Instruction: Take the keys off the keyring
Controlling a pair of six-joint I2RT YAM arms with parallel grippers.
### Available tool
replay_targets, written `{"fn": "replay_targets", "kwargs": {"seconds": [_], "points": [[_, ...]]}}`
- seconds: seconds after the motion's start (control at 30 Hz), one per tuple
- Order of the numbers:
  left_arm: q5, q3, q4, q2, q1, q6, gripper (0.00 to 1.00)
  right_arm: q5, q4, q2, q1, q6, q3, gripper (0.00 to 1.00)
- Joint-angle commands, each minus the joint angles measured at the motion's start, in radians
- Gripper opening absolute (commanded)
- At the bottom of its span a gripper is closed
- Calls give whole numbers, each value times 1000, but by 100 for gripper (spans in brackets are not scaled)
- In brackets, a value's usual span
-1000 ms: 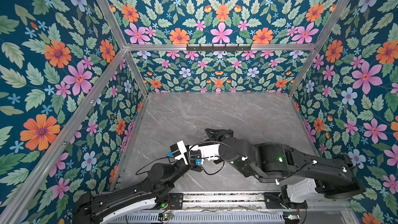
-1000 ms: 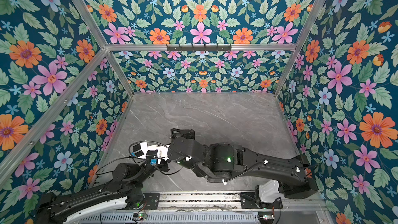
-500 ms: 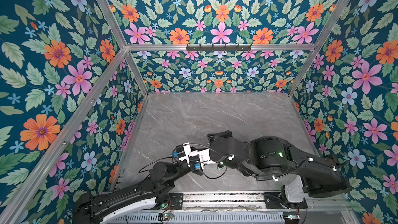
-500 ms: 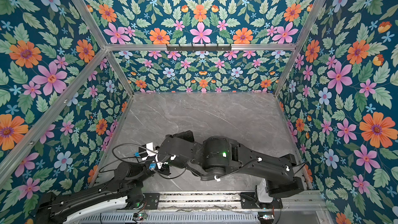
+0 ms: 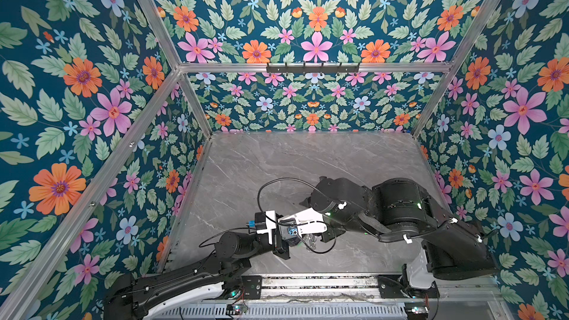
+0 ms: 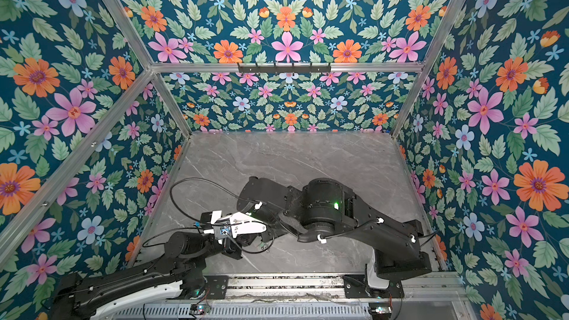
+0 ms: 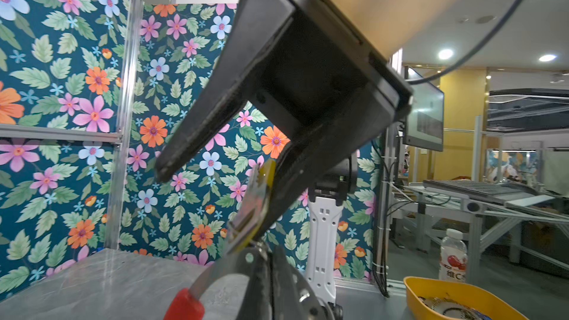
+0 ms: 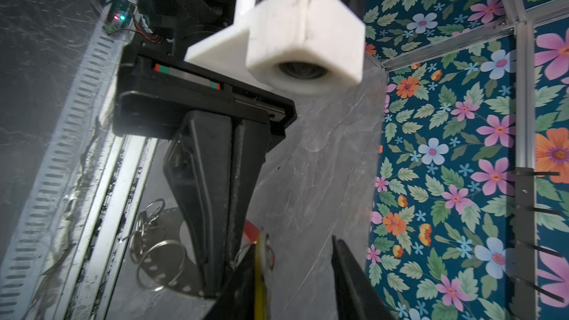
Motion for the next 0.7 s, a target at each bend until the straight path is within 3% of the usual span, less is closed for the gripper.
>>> {"fn": "replay_targets", "kwargs": {"seconds": [0.0, 0.13, 0.43, 0.67], "points": [[158, 11, 47, 7, -8, -14, 0, -126, 118, 11, -13, 85, 24, 40], [125, 13, 7, -9, -8, -11, 0, -145, 112, -18, -37, 115, 8, 40], [178, 8, 50, 11, -8, -40, 0, -299, 183, -106, -126, 185, -96, 40], [118, -26, 109, -19, -9, -50, 0, -362, 391, -203, -183, 290, -252, 40]]}}
